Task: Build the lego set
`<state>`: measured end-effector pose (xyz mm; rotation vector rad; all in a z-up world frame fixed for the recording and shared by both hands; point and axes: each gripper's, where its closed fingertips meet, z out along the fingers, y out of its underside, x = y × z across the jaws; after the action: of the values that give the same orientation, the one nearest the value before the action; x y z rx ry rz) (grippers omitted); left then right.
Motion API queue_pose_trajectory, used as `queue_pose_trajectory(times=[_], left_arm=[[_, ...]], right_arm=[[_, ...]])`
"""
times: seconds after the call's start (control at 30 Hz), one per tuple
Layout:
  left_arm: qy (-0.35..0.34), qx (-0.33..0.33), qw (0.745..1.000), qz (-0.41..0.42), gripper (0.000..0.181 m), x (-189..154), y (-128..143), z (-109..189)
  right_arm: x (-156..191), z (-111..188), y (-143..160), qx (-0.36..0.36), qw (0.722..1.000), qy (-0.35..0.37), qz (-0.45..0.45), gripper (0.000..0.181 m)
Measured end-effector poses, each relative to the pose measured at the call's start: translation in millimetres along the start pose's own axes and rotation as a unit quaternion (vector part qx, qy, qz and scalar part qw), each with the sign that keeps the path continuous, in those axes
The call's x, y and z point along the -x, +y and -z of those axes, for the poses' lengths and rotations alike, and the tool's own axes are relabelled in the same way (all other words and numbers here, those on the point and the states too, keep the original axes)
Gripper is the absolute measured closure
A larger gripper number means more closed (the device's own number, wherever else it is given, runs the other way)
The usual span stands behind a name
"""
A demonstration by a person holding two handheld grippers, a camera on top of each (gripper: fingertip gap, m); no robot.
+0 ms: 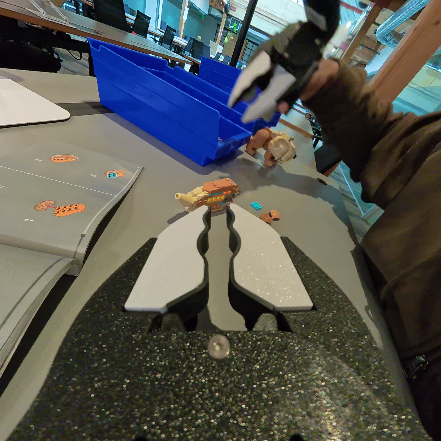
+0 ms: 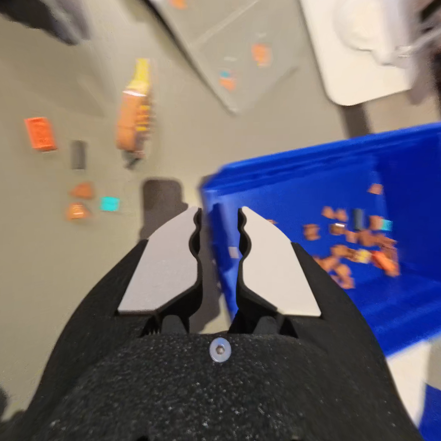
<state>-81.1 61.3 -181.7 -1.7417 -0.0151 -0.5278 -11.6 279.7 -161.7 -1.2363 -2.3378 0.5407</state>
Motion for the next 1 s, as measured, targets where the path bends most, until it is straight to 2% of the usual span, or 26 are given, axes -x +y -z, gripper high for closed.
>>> queue_pose_trajectory(times=[0.07, 0.17, 0.23, 0.33, 0.53, 1.0], left_arm=[[0.0, 0.001, 1.0, -0.003, 0.169, 0, 0, 0], [0.0, -0.001, 1.0, -0.001, 0.169, 0, 0, 0], [0.0, -0.004, 1.0, 0.003, 0.169, 1, -1, 1], [0.002, -0.007, 1.0, 0.008, 0.169, 2, -2, 1], [0.004, -0.005, 1.0, 0.009, 0.169, 2, -1, 1], [0.004, -0.006, 1.0, 0.01, 0.169, 3, -2, 1]], right_arm=[[-64, -9, 11, 0.042, 0.998, 0.037, -0.007, 0.153], [-150, -41, 39, 0.119, 0.99, 0.075, -0.018, 0.155], [-183, -64, 52, 0.153, 0.985, 0.068, -0.029, 0.156], [-210, -87, 68, 0.199, 0.978, 0.062, -0.018, 0.159], [-223, -106, 77, 0.218, 0.975, 0.052, -0.009, 0.162], [-230, -117, 92, 0.265, 0.963, 0.052, 0.007, 0.164]])
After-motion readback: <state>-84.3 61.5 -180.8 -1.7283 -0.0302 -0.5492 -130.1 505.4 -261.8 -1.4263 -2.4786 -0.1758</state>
